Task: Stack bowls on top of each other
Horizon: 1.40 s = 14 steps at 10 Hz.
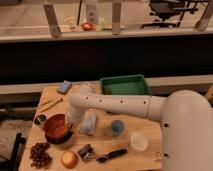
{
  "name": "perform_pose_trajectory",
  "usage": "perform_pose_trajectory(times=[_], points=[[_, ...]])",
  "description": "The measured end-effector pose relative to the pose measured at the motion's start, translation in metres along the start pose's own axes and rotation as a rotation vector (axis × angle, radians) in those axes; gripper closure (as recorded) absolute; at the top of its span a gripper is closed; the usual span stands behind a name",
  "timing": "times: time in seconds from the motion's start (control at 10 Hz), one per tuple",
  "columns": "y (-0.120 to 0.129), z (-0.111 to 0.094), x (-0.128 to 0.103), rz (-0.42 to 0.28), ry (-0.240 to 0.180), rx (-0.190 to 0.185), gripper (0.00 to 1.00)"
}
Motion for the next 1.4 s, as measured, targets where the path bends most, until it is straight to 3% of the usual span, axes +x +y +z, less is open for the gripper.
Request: perform_pose_trajectory(times=[0.2,1.0,1.4], points=[[0.000,0.000,0.002,0.003,-0.004,-0.009,0.20],[-0.001,-0.003,0.005,-0.003,-0.010,-0.031,0.20],[-0.004,-0.015,0.006,-0.013,0.006,-0.041,0.20]])
